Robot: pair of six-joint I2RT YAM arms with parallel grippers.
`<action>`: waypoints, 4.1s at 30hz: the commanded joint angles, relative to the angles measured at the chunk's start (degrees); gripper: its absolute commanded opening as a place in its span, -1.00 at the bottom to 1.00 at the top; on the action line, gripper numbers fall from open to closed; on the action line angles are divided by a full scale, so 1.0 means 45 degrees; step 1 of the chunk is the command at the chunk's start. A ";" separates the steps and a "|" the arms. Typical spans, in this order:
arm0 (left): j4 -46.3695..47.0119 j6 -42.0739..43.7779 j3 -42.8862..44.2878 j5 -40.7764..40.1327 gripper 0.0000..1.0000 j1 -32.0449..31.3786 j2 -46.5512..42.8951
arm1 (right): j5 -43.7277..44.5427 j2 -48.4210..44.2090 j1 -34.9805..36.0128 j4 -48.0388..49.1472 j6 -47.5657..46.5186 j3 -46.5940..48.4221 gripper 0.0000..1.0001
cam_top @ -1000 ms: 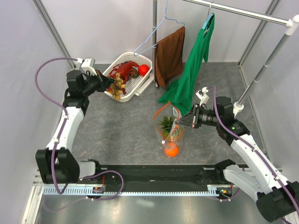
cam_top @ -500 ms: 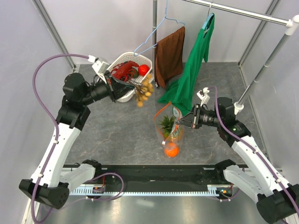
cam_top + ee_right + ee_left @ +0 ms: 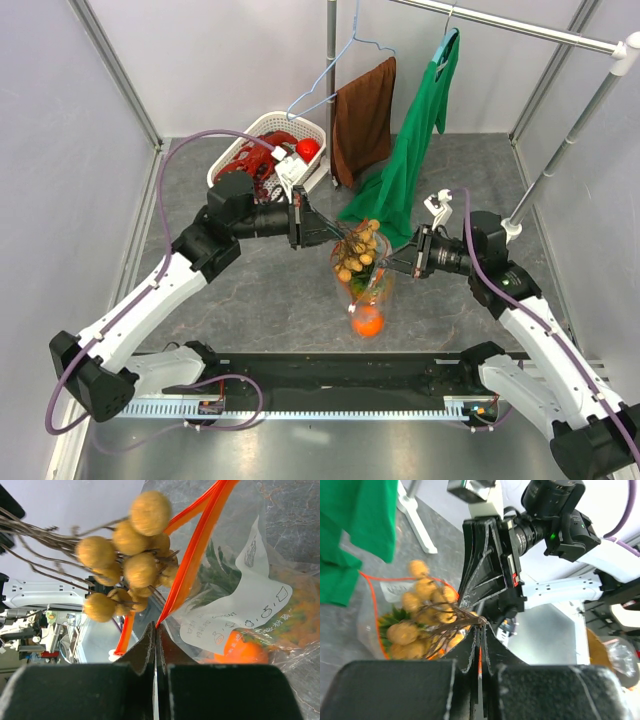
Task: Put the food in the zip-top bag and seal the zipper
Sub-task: Place the fake fruit in the zipper food storage bag, then adjust the zipper food storage bag at the center of the board.
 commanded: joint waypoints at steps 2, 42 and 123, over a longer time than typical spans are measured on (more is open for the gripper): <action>0.0712 -0.1655 -0.0471 -0.0116 -0.96 -0.0324 -0.0062 | 0.0104 -0.0362 -0.0023 0.0084 -0.0260 -0.0001 -1.00; -0.6906 0.0784 0.5033 -0.1378 -0.96 -0.2236 0.4855 | -0.0657 -0.1182 -0.0023 -0.0971 -0.2721 0.0389 -1.00; -1.0227 0.5004 0.4196 0.0174 -0.70 -0.0131 0.4056 | 0.0026 -0.1475 -0.0023 -0.0854 -0.1512 0.0195 -1.00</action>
